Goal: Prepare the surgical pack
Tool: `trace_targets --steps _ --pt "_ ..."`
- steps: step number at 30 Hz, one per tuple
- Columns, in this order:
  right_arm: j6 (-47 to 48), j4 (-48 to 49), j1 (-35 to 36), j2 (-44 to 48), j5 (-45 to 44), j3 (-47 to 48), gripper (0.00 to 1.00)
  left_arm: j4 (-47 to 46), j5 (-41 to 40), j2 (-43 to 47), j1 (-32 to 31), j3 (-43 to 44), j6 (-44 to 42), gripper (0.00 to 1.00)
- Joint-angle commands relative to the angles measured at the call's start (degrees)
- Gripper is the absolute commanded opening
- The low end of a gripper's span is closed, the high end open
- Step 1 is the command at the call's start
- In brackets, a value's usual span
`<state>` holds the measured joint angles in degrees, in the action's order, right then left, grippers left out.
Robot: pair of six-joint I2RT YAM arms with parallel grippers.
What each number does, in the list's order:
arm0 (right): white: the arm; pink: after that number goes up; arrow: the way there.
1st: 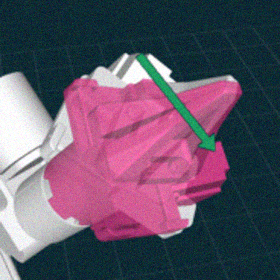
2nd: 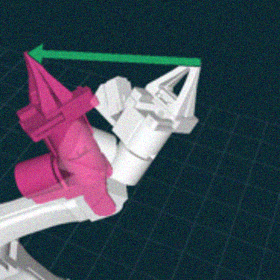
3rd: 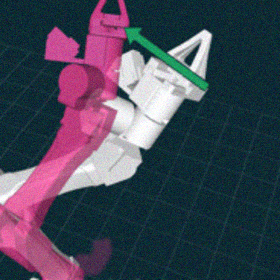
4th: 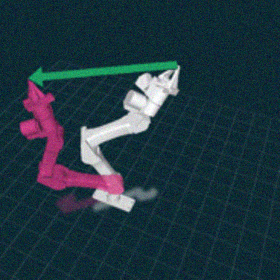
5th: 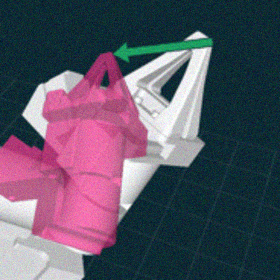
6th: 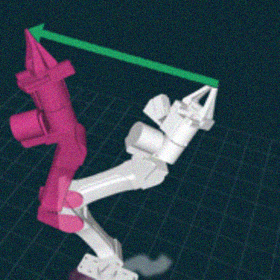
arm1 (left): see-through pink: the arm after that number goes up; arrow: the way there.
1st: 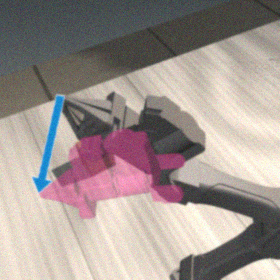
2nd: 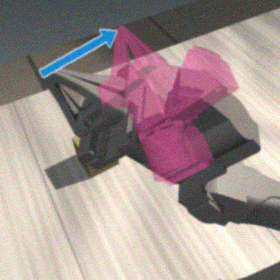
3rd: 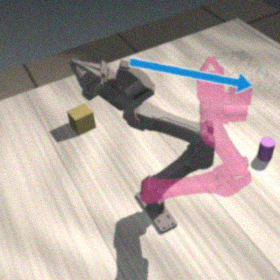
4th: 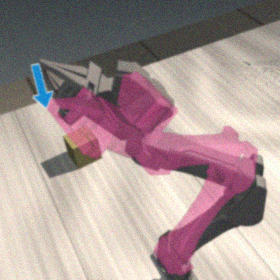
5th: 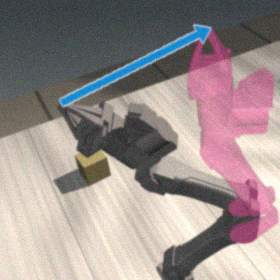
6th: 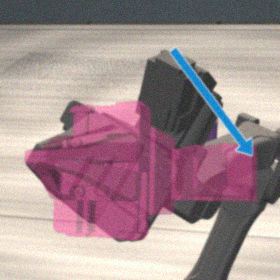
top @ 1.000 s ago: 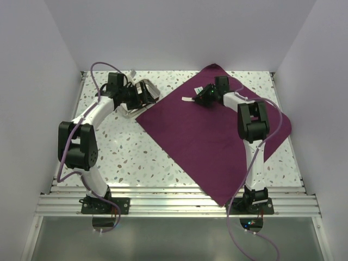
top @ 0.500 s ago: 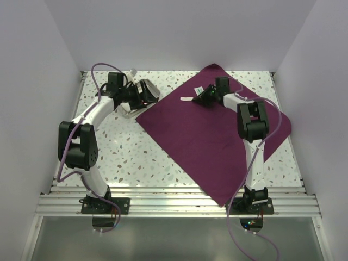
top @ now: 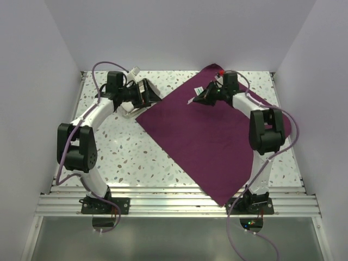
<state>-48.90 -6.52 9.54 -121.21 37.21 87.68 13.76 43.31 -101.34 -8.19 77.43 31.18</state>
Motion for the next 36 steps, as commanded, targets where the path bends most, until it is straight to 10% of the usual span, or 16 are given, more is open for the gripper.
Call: trace_targets --steps 1,21,27,36 --pt "7.4 -3.9 1.8 11.1 8.4 -2.7 0.0 -5.3 7.1 4.8 -1.0 -1.7 -3.2 1.0" --pt "12.2 -24.1 11.3 48.3 20.4 -21.8 0.0 -19.0 28.1 23.0 -12.1 -17.1 -8.2 1.0" --pt "15.8 -34.9 11.9 48.7 8.0 -22.9 0.0 -6.4 8.7 24.7 -15.5 -18.2 -12.7 1.0" --pt "21.0 -41.7 15.2 38.9 -13.0 -28.0 0.41 -2.1 -6.4 26.5 -15.6 -21.2 -3.2 1.0"
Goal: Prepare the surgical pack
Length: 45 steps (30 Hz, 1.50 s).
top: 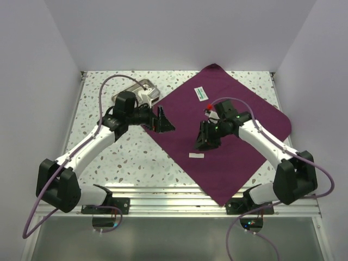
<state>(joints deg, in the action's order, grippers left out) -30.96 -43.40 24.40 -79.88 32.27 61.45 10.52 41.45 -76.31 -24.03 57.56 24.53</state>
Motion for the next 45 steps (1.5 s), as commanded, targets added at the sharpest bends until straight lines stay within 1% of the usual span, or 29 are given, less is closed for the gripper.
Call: trace_targets --steps 1,3,4,5,6,7,8,9,10,12,14,15,17,20,23,24,32,39,42,45 --pt "2.4 -3.9 0.3 -2.8 -8.4 -3.0 0.41 1.0 -3.8 1.2 0.2 -2.4 5.1 1.0" --pt "0.0 0.4 0.1 -3.2 -7.8 -7.0 0.41 -1.5 -3.2 1.1 0.1 -3.9 6.7 0.99" --pt "-2.6 2.3 -0.1 -2.9 -7.6 -8.4 0.41 -2.5 -1.9 0.9 0.1 -5.3 7.7 0.99" --pt "-4.3 4.8 -0.8 -2.7 -6.0 -10.1 0.4 -2.9 -2.0 0.9 0.1 -5.7 8.1 0.99" --pt "-5.9 9.3 -1.3 -2.0 -5.4 -13.3 0.41 -3.0 -2.2 1.0 0.1 -6.1 8.4 0.99" --pt "-9.8 11.8 -1.8 -1.7 -4.6 -14.8 0.4 -3.1 -2.3 1.3 0.1 -6.4 8.9 0.98" --pt "-11.7 14.4 -2.9 -1.6 -2.7 -16.3 0.4 -3.3 -2.3 1.3 0.1 -6.7 9.0 0.98" --pt "-13.8 18.9 -3.5 -1.3 -2.5 -19.3 0.4 -3.4 -2.3 1.3 0.2 -7.0 9.3 0.98" --pt "-17.9 21.5 -3.8 -1.2 -2.1 -20.8 0.4 -3.4 -1.8 1.0 0.1 -7.0 9.4 0.98" --pt "-21.7 28.2 -4.7 -0.9 -1.6 -24.9 0.4 -3.2 -1.5 0.5 0.1 -6.9 9.4 0.98" --pt "-26.4 32.8 -5.8 -0.6 -1.2 -27.4 0.39 -3.3 -0.9 -0.1 0.1 -6.8 9.5 0.97" --pt "-27.8 36.9 -6.0 -0.5 -1.2 -29.6 0.38 -3.2 -0.8 -0.5 0.1 -6.7 9.4 0.97" --pt "-30.2 40.0 -6.2 -1.7 -1.1 -31.5 0.36 -3.2 -0.6 -0.8 0.1 -6.5 9.3 0.97" --pt "-33.8 48.2 -6.3 -4.7 0.2 -33.8 0.35 -2.9 -0.2 -1.5 0.1 -6.0 8.9 0.97" --pt "-37.3 52.5 -6.2 -6.5 0.0 -36.0 0.35 -2.5 0.2 -2.3 0.1 -5.6 8.3 0.97" --pt "-38.1 55.3 -6.2 -7.0 0.1 -36.4 0.35 -2.5 0.3 -2.6 0.1 -5.4 8.2 0.97" --pt "-40.6 56.8 -6.6 -7.7 -5.3 -37.2 0.36 -2.4 1.0 -4.3 0.1 -4.2 7.6 0.97" --pt "-39.5 56.5 -8.3 -6.4 -9.7 -36.7 0.36 -2.5 1.6 -5.9 0.1 -3.2 7.5 0.96" --pt "-39.7 57.9 -8.5 -7.0 -10.9 -36.5 0.35 -2.6 2.0 -6.6 0.1 -2.7 7.5 0.96" --pt "-39.5 59.7 -8.5 -10.0 -10.2 -35.4 0.35 -2.6 2.2 -7.3 0.1 -2.3 7.4 0.96"
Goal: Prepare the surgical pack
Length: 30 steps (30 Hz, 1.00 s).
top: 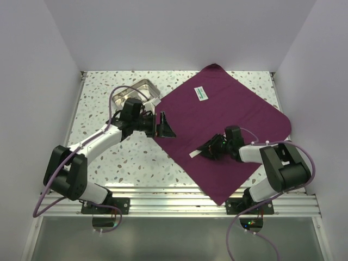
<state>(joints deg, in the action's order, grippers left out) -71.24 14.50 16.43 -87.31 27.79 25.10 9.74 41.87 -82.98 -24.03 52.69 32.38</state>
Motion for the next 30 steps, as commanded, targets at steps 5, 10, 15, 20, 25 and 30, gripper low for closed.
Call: trace_targets --steps 5,10,15,20,25,30 --pt "2.5 3.2 -0.6 -6.3 -5.4 4.2 0.35 -1.8 2.3 -1.7 0.1 3.3 -0.6 0.96" --pt "6.7 1.8 -0.5 -7.5 -5.2 7.6 0.34 -2.2 2.5 -2.4 0.2 3.5 -0.2 0.96" --pt "10.2 0.0 -0.5 -6.9 -5.7 9.1 0.26 -3.1 2.7 -3.1 0.2 3.2 0.4 0.95" --pt "10.3 -1.7 -0.5 -5.6 -4.2 9.5 0.13 -4.5 3.4 -3.8 0.1 2.9 1.5 0.95" --pt "14.4 -9.9 -0.6 -0.6 -1.8 11.7 0.0 -5.0 3.9 -4.7 0.1 3.6 1.8 0.95" --pt "17.7 -18.4 -0.5 3.9 1.2 11.6 0.0 -6.4 5.1 -5.7 0.0 3.8 2.8 0.95"
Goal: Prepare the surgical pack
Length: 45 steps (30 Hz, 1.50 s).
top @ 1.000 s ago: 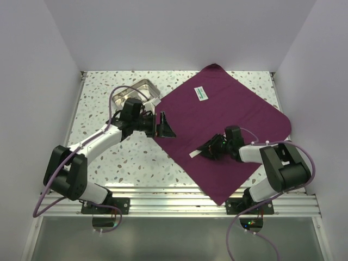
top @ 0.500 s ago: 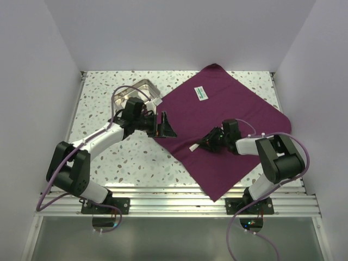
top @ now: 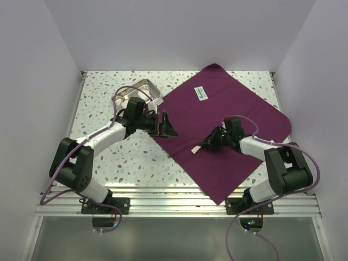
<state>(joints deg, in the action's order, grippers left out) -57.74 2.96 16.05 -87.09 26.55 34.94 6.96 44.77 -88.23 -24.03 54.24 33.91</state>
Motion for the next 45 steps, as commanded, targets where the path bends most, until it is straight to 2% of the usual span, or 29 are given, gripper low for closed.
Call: trace_targets --steps 1,7,13,18,22,28,31,36,38,40,41,42,43,45 --pt "4.9 -8.0 -0.2 4.4 3.1 2.2 0.0 -4.5 2.4 -0.5 0.0 2.3 1.4 0.95" --pt "11.1 -19.5 -0.2 8.7 8.1 9.2 0.0 -10.2 7.1 -3.1 -2.7 2.9 0.7 0.99" --pt "12.2 -24.7 -0.1 9.3 13.9 16.6 0.0 -11.9 11.8 -7.3 -7.2 5.7 -0.1 0.96" --pt "12.8 -26.3 -0.2 8.6 16.3 20.5 0.0 -18.9 13.5 -8.1 -8.1 3.9 4.5 0.86" --pt "13.0 -26.8 -0.1 8.4 17.8 22.0 0.0 -20.6 14.3 -8.5 -8.3 3.4 6.3 0.77" --pt "13.4 -27.0 0.2 8.0 18.7 22.5 0.0 -26.2 15.8 -9.7 -8.7 2.6 10.5 0.59" --pt "13.1 -26.7 0.3 7.7 18.9 22.9 0.0 -26.2 16.0 -10.4 -9.0 3.0 10.6 0.57" --pt "12.5 -26.2 0.3 6.3 19.2 24.2 0.0 -26.3 17.1 -11.7 -9.1 3.7 11.0 0.42" --pt "12.3 -25.8 0.5 5.7 19.4 24.6 0.0 -26.7 17.5 -12.1 -9.1 3.9 11.4 0.26" --pt "12.6 -26.2 0.4 4.7 19.5 25.5 0.0 -26.6 17.7 -12.7 -9.1 4.5 11.3 0.05" --pt "13.6 -27.2 0.5 4.3 19.2 26.0 0.09 -26.1 17.5 -12.8 -8.9 4.7 11.1 0.0" --pt "14.7 -28.8 0.4 3.5 17.2 27.4 0.18 -25.7 17.2 -13.0 -8.5 5.1 10.8 0.0" --pt "16.8 -32.2 0.3 3.1 15.9 28.1 0.34 -25.1 16.9 -13.0 -8.1 5.3 10.1 0.0" --pt "18.2 -35.0 -0.5 2.3 13.1 28.9 0.43 -23.6 16.0 -13.1 -6.9 5.5 9.6 0.0"
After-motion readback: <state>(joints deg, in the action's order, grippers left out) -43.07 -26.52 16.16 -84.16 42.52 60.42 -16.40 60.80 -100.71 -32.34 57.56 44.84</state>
